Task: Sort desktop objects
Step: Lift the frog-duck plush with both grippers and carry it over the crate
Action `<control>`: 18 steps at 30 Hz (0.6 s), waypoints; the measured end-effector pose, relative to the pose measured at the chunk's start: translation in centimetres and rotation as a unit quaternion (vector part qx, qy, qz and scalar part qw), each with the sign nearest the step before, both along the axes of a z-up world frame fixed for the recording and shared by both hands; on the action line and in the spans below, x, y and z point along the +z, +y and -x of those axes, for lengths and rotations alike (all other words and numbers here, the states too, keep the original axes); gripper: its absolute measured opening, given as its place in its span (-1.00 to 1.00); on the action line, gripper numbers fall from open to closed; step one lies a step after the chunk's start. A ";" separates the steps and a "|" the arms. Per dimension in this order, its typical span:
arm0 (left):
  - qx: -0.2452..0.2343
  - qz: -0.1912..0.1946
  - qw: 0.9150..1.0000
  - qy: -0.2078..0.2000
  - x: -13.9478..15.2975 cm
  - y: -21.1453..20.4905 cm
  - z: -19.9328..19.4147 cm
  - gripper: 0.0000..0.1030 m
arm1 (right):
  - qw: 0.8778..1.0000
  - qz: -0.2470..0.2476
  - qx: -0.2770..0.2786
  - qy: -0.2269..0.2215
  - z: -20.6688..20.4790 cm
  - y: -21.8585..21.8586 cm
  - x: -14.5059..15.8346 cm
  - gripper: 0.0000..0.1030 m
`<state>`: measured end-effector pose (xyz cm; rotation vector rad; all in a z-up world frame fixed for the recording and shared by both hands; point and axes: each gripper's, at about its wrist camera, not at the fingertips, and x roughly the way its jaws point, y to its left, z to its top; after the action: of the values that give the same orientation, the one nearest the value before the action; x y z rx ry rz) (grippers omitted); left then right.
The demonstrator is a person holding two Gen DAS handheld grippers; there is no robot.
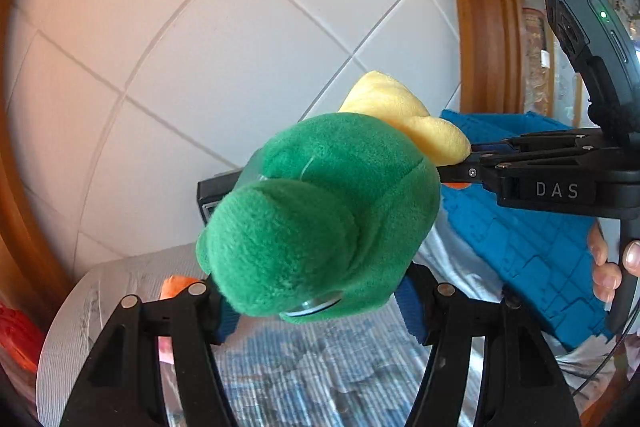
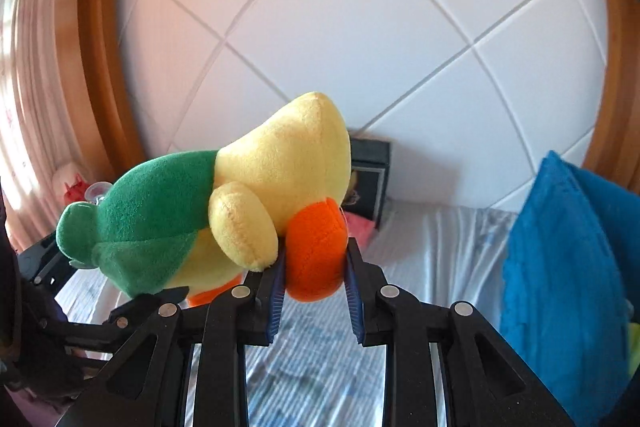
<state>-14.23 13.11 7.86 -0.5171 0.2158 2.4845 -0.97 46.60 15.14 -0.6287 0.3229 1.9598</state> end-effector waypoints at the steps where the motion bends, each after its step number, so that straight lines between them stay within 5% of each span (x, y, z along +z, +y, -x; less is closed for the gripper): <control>1: -0.010 -0.004 1.000 0.008 0.9 0.8 -1.0 0.23 | 1.000 -0.011 -0.011 0.003 -1.5 -1.1 1.2 -0.49; 10: -0.114 -0.034 0.991 0.062 7.6 12.3 -7.9 0.23 | 0.990 -0.083 -0.116 0.014 -14.9 -7.3 8.5 -0.49; 18: -0.186 -0.031 0.981 0.052 10.5 25.5 -13.6 0.24 | 0.971 -0.106 -0.212 0.018 -28.4 -8.8 11.7 -0.48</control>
<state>-0.60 38.58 18.35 -0.2901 0.2509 2.1454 27.41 37.79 26.80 -0.3508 0.2424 1.5685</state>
